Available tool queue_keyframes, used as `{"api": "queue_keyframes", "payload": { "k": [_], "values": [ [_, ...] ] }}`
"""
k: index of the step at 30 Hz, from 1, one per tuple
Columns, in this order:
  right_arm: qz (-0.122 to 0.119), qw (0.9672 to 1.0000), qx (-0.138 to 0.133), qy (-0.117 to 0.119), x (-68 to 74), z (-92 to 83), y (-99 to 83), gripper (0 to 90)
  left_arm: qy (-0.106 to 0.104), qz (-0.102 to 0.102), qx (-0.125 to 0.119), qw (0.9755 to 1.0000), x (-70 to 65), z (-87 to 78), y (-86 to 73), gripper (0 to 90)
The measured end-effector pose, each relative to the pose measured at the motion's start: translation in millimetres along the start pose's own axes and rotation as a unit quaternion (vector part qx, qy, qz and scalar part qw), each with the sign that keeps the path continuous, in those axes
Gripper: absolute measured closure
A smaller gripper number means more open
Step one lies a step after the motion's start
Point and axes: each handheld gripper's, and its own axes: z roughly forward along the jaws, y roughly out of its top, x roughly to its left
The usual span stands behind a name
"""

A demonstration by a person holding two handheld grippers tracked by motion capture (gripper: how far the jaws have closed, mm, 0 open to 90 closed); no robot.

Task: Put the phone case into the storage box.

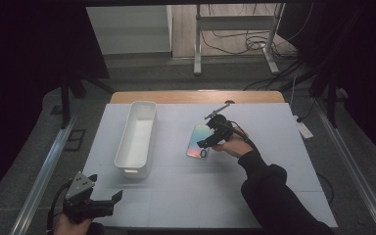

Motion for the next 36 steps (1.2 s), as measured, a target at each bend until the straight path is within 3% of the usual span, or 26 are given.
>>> {"api": "queue_keyframes", "payload": {
  "k": [4, 9, 11, 12, 14, 15, 16, 17, 18, 19, 20, 36],
  "values": [
    [-0.003, 0.9999, 0.011, -0.007, -2.0, 3.3, -0.7, 14.4, 0.0, 0.001, 0.0, 1.0, -0.1, 0.1, 0.1, 0.6],
    [0.007, 0.9999, 0.01, -0.002, -8.4, 3.6, 1.1, 42.2, -0.001, 0.002, 0.0, 1.0, -0.4, 0.4, 0.2, 0.8],
    [0.009, 0.9999, 0.008, -0.001, -9.2, 3.7, 1.5, 46.0, -0.001, 0.002, 0.001, 1.0, -0.3, 0.4, 0.2, 0.7],
    [0.008, 0.9999, 0.009, -0.001, -11.8, 4.6, 1.8, 57.7, -0.002, 0.002, 0.001, 1.0, -0.3, 0.4, 0.2, 0.8],
    [0.011, 0.9999, 0.012, -0.001, -13.2, 5.9, 1.9, 65.8, -0.002, 0.002, 0.001, 1.0, -0.4, 0.5, 0.3, 0.8],
    [0.011, 0.9999, 0.012, -0.001, -13.2, 5.9, 1.9, 65.8, -0.002, 0.002, 0.001, 1.0, -0.4, 0.5, 0.3, 0.9],
    [0.008, 0.9998, 0.017, 0.0, -14.9, 8.4, 2.0, 73.8, -0.002, 0.003, 0.001, 1.0, -0.5, 0.6, 0.3, 0.9],
    [0.008, 0.9998, 0.017, 0.0, -14.9, 8.4, 2.0, 73.8, -0.003, 0.003, 0.002, 1.0, -0.6, 0.7, 0.4, 0.9],
    [0.007, 0.9998, 0.017, 0.001, -16.2, 10.4, 2.4, 82.1, -0.002, 0.004, 0.002, 1.0, -0.8, 1.0, 0.5, 1.1],
    [0.007, 0.9998, 0.017, 0.001, -16.2, 10.4, 2.4, 82.1, -0.002, 0.004, 0.002, 1.0, -0.8, 1.0, 0.5, 1.2],
    [0.01, 0.9999, 0.011, 0.006, -17.7, 12.6, 3.8, 88.9, -0.002, 0.005, 0.003, 1.0, -0.9, 1.2, 0.6, 1.2],
    [-0.016, 0.9997, 0.017, -0.006, -11.9, 34.0, 30.4, 89.2, -0.004, 0.005, 0.004, 1.0, -0.4, 1.5, 0.8, 1.4]
  ]
}}
